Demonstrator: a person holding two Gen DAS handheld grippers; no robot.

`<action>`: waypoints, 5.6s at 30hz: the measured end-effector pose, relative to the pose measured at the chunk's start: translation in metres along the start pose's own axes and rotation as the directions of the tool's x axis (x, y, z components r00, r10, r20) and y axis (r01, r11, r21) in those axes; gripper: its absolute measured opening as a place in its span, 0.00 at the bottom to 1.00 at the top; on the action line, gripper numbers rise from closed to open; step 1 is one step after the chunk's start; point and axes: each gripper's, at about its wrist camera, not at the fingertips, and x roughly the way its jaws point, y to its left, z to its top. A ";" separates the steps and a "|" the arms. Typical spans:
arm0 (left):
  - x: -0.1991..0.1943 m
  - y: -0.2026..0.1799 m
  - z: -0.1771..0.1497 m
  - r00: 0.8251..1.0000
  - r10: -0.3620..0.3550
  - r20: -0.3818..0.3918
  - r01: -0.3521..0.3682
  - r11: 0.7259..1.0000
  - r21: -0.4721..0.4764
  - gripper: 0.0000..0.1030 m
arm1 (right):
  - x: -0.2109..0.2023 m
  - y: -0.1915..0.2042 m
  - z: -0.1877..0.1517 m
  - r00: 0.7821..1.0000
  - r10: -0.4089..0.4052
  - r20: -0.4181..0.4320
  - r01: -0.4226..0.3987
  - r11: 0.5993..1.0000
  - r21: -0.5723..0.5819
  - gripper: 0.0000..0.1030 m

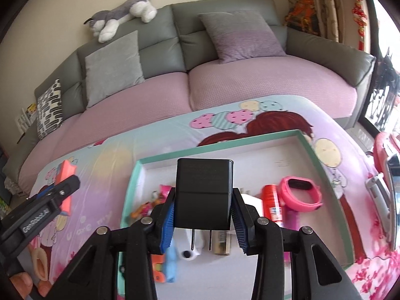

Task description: Organize rigid objects

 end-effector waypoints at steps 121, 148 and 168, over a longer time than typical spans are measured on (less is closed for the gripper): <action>-0.048 0.020 -0.117 0.978 0.189 -0.085 -0.188 0.982 0.015 1.00 | -0.037 -0.009 -0.096 0.998 -0.043 -0.040 0.039 0.995 -0.087 1.00; -0.052 0.033 -0.143 0.967 0.230 -0.111 -0.232 0.973 -0.003 1.00 | -0.034 0.001 -0.120 0.997 -0.075 -0.024 0.072 0.989 -0.126 1.00; -0.053 0.031 -0.141 0.966 0.240 -0.098 -0.240 0.971 0.007 1.00 | -0.029 0.000 -0.121 0.996 -0.079 -0.039 0.074 0.990 -0.122 1.00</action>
